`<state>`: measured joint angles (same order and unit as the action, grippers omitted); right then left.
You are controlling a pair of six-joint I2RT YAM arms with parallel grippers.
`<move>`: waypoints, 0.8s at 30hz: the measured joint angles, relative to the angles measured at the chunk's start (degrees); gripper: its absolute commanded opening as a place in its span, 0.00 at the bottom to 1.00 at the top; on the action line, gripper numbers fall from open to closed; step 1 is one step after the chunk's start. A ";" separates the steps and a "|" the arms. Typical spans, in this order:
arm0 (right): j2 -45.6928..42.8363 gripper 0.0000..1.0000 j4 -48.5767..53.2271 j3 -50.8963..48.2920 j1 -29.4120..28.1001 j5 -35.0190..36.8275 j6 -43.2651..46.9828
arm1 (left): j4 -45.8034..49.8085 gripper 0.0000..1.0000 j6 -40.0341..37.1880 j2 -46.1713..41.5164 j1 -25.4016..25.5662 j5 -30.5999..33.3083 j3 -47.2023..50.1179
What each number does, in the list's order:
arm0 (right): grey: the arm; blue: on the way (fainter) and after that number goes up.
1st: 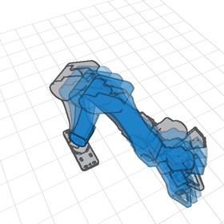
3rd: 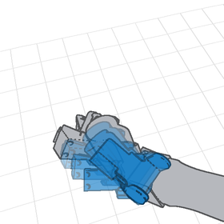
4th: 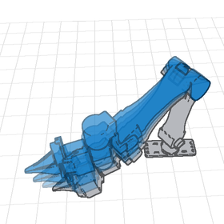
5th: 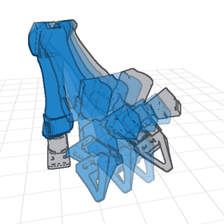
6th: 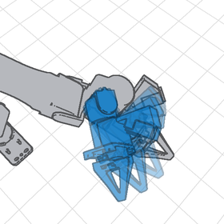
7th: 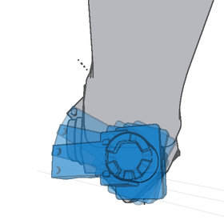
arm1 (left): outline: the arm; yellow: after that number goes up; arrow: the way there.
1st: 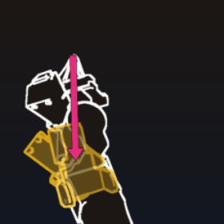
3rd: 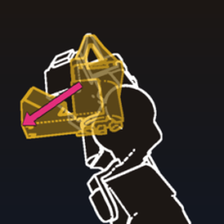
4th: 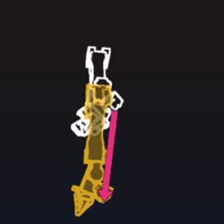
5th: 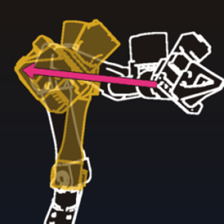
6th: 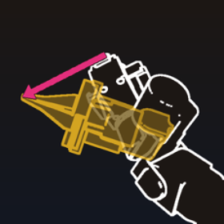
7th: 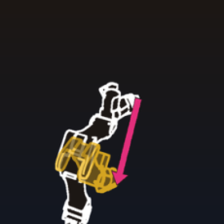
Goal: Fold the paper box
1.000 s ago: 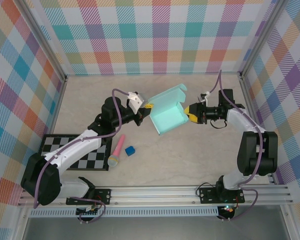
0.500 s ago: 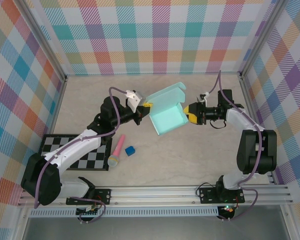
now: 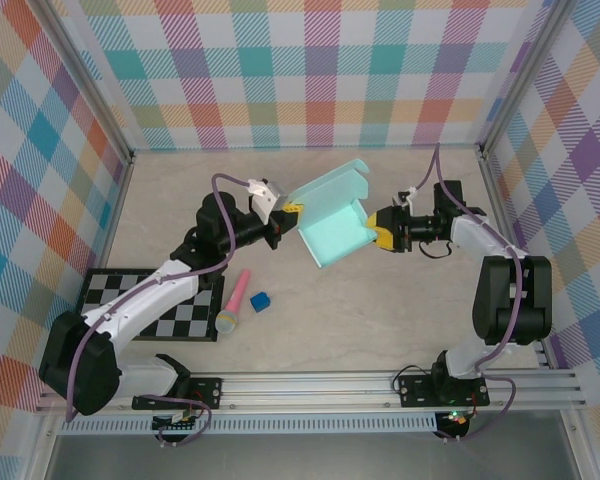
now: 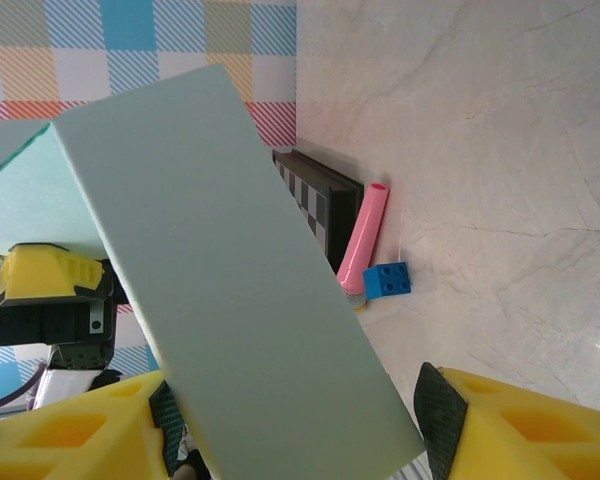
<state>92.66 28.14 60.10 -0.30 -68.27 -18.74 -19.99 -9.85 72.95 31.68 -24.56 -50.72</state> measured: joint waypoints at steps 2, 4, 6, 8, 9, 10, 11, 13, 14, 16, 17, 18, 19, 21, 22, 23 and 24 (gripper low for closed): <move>0.00 0.61 -0.07 0.00 0.00 -0.70 -0.02 | 0.02 0.00 -0.02 -0.04 0.00 0.00 0.00; 0.00 0.60 -0.11 0.00 0.00 -1.46 -0.02 | 0.02 0.00 -0.02 -0.04 -0.02 0.02 0.00; 0.00 0.58 -0.20 0.00 0.00 -2.21 -0.02 | -0.02 0.00 0.00 -0.04 -0.02 0.17 -0.04; 0.00 0.57 -0.20 0.00 -0.02 -2.93 0.00 | 0.00 0.00 0.00 0.00 -0.11 0.22 -0.22; 0.00 0.55 -0.20 0.00 -0.04 -3.19 0.04 | 0.02 0.00 0.00 0.09 -0.13 0.22 -0.35; 0.00 0.53 -0.22 0.00 -0.07 -3.41 0.13 | 0.04 0.00 0.00 0.28 -0.13 0.26 -0.59; 0.00 0.50 -0.22 0.00 -0.07 -3.56 0.22 | 0.02 0.00 0.00 0.52 -0.13 0.26 -0.81; 0.00 0.47 -0.26 0.00 -0.07 -3.80 0.35 | 0.11 0.00 0.00 0.94 -0.35 0.42 -0.87; 0.00 0.45 -0.24 0.00 -0.07 -3.89 0.39 | 0.17 0.00 0.02 1.18 -0.46 0.44 -0.87; 0.00 0.44 -0.22 0.00 -0.11 -4.00 0.42 | 0.24 0.00 0.02 1.53 -0.61 0.44 -0.87; 0.00 0.44 -0.22 0.00 -0.13 -4.00 0.48 | 0.26 0.00 0.04 1.60 -0.63 0.44 -0.87; 0.00 0.45 -0.22 0.00 -0.17 -4.00 0.63 | 0.28 0.00 0.13 1.62 -0.68 0.44 -0.87; 0.00 0.45 -0.17 0.00 -0.31 -4.00 0.87 | 0.28 0.00 0.17 1.62 -0.72 0.44 -0.87; 0.00 0.47 0.15 0.04 -0.74 -3.72 1.51 | 0.31 0.00 0.24 1.64 -0.74 0.46 -0.87; 0.04 0.49 0.46 0.13 -1.05 -3.39 1.70 | 0.33 0.00 0.31 1.66 -0.76 0.48 -0.87; 0.13 0.51 0.66 0.31 -1.36 -3.06 1.79 | 0.33 0.00 0.44 1.68 -0.81 0.63 -0.87; 0.22 0.51 0.70 0.42 -1.66 -2.71 1.90 | 0.33 0.00 0.50 1.68 -0.85 0.66 -0.87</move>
<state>92.88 28.84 60.51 -1.96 -70.98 -16.84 -19.66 -9.34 74.63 30.83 -23.90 -51.59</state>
